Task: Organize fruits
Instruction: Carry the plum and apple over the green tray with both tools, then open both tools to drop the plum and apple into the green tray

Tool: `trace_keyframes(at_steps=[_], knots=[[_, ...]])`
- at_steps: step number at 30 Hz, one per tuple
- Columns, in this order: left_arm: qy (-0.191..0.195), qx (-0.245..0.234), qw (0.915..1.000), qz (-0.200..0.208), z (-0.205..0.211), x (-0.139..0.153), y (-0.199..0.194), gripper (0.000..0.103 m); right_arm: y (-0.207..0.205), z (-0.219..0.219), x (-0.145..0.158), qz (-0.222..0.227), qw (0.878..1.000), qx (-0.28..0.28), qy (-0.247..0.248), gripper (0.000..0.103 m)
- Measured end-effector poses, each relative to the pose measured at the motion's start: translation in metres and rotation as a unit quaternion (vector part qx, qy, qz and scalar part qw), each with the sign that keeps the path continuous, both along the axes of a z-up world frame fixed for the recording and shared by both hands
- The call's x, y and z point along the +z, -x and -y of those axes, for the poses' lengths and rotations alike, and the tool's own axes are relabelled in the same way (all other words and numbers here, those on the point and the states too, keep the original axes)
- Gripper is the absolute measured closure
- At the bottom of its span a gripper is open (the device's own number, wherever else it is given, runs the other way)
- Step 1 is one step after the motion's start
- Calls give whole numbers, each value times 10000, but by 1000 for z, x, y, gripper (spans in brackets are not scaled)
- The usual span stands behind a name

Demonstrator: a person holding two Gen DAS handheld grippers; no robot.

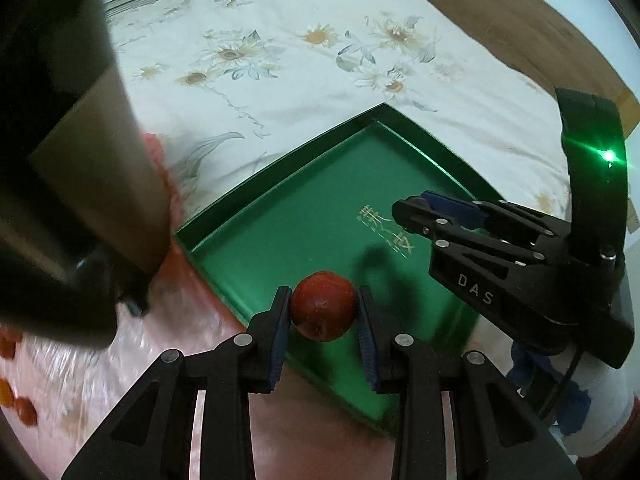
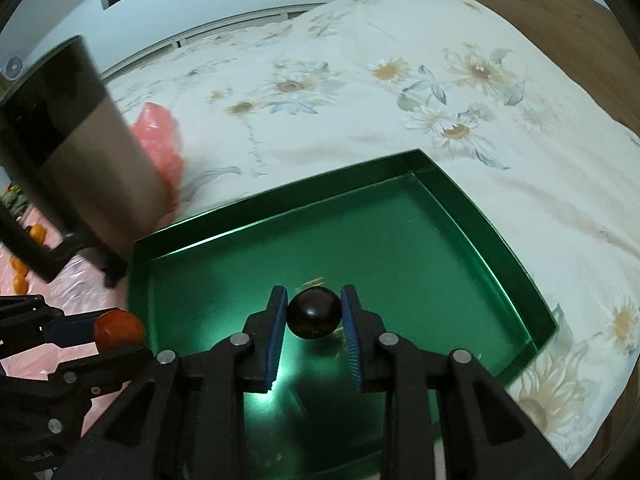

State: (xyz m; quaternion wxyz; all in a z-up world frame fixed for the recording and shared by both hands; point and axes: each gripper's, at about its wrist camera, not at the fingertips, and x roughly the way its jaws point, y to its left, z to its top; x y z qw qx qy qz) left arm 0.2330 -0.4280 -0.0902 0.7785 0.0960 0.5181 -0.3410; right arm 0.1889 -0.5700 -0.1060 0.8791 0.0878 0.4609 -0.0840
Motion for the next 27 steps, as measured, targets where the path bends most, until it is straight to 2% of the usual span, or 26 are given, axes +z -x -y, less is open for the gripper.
trace_keyframes(at_steps=[11,18,20,21,22,27], knots=[[-239,-210,9995,-12,28,-33,-15,76,-27,24,-26,-83,9996,-245,91,62],[-273,-254,9993,-66,34,-40,-16,76,-30,29,-33,-108,9994,-298,120,59],[-263,-266,9993,-83,34,-41,-16,75,-30,31,-33,-121,9993,-316,139,45],[-254,-275,9993,-87,34,-41,-16,75,-29,32,-34,-140,9991,-347,183,27],[-256,-284,9992,-80,34,-41,-15,75,-29,31,-33,-134,9991,-364,188,18],[-247,-310,9992,14,35,-38,-14,63,-28,29,-28,-127,9988,-407,256,2]])
